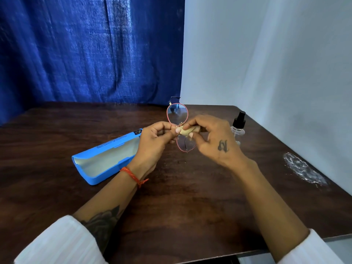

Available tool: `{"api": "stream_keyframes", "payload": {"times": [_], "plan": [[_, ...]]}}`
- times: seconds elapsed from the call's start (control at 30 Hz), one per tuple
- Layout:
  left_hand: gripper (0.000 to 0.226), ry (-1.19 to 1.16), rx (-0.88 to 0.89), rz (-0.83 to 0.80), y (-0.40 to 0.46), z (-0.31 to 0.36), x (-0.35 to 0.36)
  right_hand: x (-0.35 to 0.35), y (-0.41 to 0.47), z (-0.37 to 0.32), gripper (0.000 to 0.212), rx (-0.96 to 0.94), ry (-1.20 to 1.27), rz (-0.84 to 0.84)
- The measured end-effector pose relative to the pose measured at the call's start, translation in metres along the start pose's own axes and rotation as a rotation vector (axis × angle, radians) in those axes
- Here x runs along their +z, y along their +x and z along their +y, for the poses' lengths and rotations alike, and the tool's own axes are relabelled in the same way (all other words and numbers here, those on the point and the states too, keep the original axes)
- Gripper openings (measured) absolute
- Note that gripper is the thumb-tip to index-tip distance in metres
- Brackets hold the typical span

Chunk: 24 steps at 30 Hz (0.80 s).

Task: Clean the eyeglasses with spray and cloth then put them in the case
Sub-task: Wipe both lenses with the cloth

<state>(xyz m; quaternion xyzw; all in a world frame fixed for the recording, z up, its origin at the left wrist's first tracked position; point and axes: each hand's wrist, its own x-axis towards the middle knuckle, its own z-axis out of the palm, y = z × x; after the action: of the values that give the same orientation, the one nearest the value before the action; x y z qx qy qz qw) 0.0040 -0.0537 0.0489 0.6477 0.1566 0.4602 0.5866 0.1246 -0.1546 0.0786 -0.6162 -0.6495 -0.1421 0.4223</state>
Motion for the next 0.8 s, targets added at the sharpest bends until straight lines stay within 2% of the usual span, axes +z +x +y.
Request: {"api": "stream_keyframes", "payload": {"times": [0.17,0.33,0.4,0.5,0.57,0.63,0.8], "plan": [[0.012,-0.021,0.006,0.025,-0.001,0.002,0.003,-0.005,-0.008,0.002,0.030,0.338,0.331,0.049],[0.011,-0.114,-0.007,0.060,-0.002,0.003,0.005,0.006,-0.036,-0.020,0.023,0.661,0.543,0.316],[0.010,-0.159,-0.025,0.070,-0.002,0.002,0.006,0.014,-0.042,-0.030,0.018,0.853,0.849,0.427],[0.008,-0.243,-0.063,0.086,-0.002,-0.001,0.008,0.022,-0.041,-0.041,0.016,1.154,1.545,0.577],[0.008,-0.284,-0.087,0.096,-0.003,-0.003,0.009,0.029,-0.040,-0.050,0.018,1.294,1.826,0.674],[0.010,-0.290,-0.101,0.095,-0.004,-0.005,0.011,0.038,-0.037,-0.058,0.018,1.356,1.936,0.658],[0.006,-0.259,-0.099,0.111,-0.003,-0.005,0.009,0.046,-0.022,-0.061,0.021,1.331,2.065,0.637]]}}
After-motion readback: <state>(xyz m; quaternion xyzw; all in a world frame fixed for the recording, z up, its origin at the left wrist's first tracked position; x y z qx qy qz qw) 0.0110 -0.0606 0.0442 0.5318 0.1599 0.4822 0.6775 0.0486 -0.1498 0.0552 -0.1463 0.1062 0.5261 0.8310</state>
